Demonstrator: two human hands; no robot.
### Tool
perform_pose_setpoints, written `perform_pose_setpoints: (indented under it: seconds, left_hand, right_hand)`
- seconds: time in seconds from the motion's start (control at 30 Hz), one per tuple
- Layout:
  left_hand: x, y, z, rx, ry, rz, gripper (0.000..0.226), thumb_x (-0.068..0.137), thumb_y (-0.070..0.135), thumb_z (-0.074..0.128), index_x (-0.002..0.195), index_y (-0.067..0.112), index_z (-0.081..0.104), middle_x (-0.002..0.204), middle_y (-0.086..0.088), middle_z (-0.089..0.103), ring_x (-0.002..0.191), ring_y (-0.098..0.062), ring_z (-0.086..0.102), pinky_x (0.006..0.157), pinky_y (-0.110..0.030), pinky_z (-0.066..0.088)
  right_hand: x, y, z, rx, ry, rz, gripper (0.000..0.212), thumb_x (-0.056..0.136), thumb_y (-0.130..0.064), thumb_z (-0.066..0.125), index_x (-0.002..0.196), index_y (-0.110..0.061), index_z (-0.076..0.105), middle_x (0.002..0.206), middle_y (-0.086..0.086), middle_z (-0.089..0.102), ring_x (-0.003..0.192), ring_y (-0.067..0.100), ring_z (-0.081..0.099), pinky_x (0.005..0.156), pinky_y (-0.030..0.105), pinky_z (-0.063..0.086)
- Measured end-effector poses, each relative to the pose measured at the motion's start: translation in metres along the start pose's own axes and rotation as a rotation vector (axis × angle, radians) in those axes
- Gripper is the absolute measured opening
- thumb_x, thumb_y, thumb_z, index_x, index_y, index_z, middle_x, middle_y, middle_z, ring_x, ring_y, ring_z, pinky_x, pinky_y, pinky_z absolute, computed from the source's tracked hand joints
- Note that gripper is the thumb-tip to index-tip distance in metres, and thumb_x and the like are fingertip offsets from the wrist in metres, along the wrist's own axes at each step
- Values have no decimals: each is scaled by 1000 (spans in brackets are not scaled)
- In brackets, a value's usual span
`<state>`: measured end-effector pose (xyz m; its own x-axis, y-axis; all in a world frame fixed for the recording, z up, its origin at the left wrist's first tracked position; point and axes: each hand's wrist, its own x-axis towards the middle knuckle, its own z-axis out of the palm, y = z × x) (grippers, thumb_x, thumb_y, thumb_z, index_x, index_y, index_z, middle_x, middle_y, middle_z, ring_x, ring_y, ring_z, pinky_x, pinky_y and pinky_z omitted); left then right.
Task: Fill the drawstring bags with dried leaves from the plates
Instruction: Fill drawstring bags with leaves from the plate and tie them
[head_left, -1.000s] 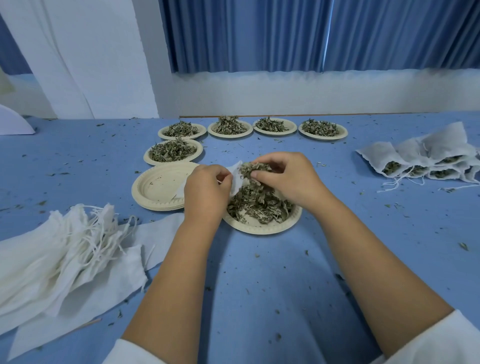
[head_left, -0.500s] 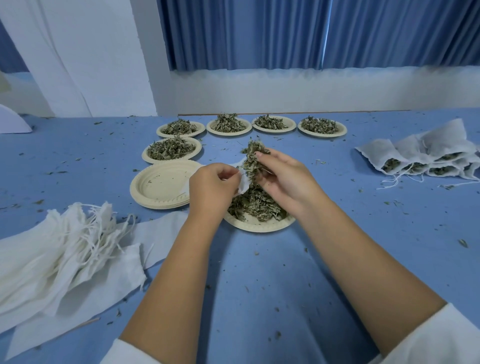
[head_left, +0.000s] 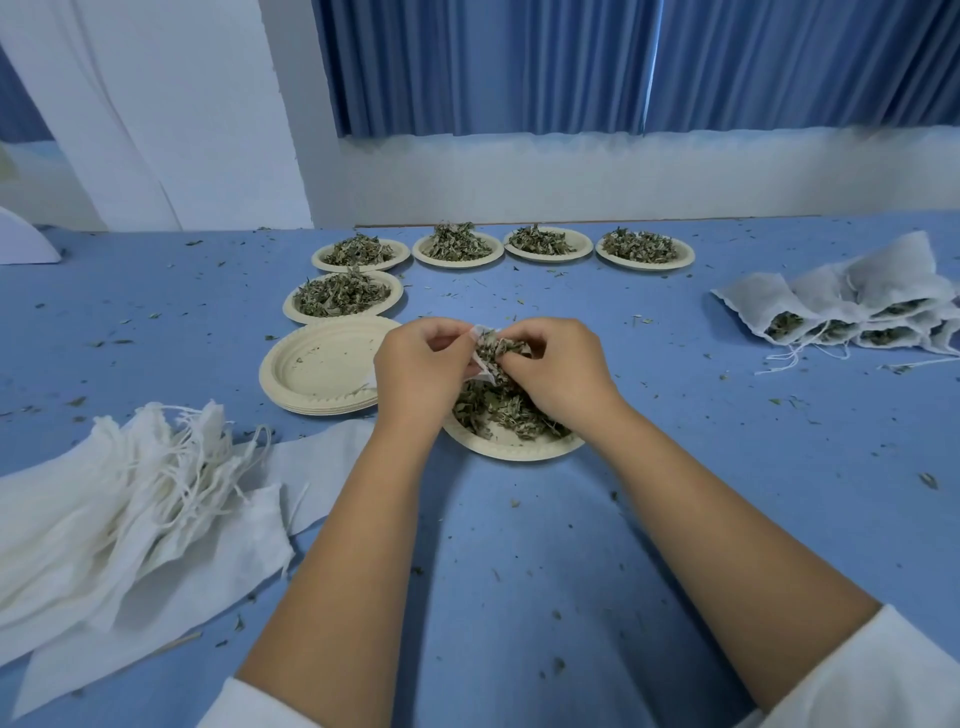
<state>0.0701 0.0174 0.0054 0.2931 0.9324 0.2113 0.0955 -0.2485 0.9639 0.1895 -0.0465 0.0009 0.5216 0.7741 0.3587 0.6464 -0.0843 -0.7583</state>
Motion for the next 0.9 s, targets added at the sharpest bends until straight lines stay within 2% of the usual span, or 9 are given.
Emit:
perform_pose_setpoints:
  seconds: [0.07, 0.17, 0.23, 0.33, 0.4, 0.5, 0.6, 0.83, 0.9]
  left_hand:
    - [-1, 0, 1, 45, -14, 46, 12, 89, 14, 70, 80, 21, 73, 77, 1, 73, 66, -12, 71, 75, -34, 61]
    - [-5, 2, 5, 157, -60, 128, 7, 88, 16, 69, 87, 18, 76, 80, 7, 73, 75, -13, 71, 79, -39, 60]
    - [-7, 2, 6, 225, -78, 177, 9, 89, 16, 68, 91, 18, 77, 82, 11, 72, 78, -11, 70, 80, -37, 58]
    - [-8, 2, 5, 278, -95, 201, 11, 90, 15, 66, 93, 19, 77, 84, 11, 72, 77, -10, 70, 81, -34, 57]
    - [-7, 1, 4, 276, -87, 182, 12, 90, 14, 66, 92, 19, 76, 82, 13, 71, 76, -11, 71, 82, -35, 57]
    - [-4, -1, 2, 224, -48, 135, 13, 91, 13, 64, 90, 19, 76, 80, 8, 72, 69, -11, 71, 78, -35, 59]
    - [-3, -1, 1, 111, -25, 101, 20, 92, 11, 63, 81, 26, 71, 78, 4, 70, 59, -2, 68, 60, -19, 56]
    - [-2, 1, 0, -12, -63, 74, 20, 95, 8, 59, 85, 24, 67, 77, 4, 68, 63, 2, 66, 66, -18, 56]
    - [-2, 1, 0, -35, -73, 68, 21, 95, 7, 59, 85, 23, 67, 75, 3, 68, 63, 2, 66, 68, -19, 57]
  right_hand:
    - [-2, -2, 0, -84, -34, -22, 18, 84, -13, 67, 95, -22, 77, 84, -10, 69, 72, 0, 57, 63, 7, 40]
    - [-5, -2, 0, -201, -82, -46, 23, 85, -12, 61, 100, -22, 76, 95, 0, 73, 88, 16, 61, 78, 30, 49]
    - [-6, -3, -1, -239, -94, -55, 25, 84, -12, 60, 99, -23, 76, 92, 2, 72, 87, 20, 61, 75, 34, 50]
    - [-5, -2, -2, -181, -88, -45, 23, 83, -13, 64, 99, -23, 76, 91, -1, 72, 86, 14, 62, 72, 26, 48]
    - [-1, -2, -4, 15, -101, 36, 16, 83, -15, 68, 95, -24, 75, 90, -7, 72, 84, 6, 64, 72, 14, 46]
    - [6, -5, -8, 448, -140, 268, 12, 83, -16, 67, 94, -21, 69, 94, -2, 71, 82, 9, 71, 85, 25, 56]
    - [8, -5, -11, 710, -124, 360, 6, 88, -7, 64, 86, -10, 68, 89, 6, 69, 75, 11, 73, 75, 20, 58]
    - [6, 2, -11, 686, -101, 304, 6, 79, -15, 79, 84, -17, 76, 83, -2, 76, 67, 3, 66, 63, 14, 50]
    - [7, 4, -9, 621, -77, 345, 18, 75, -25, 83, 89, -19, 75, 88, -3, 75, 72, 5, 66, 62, 16, 49]
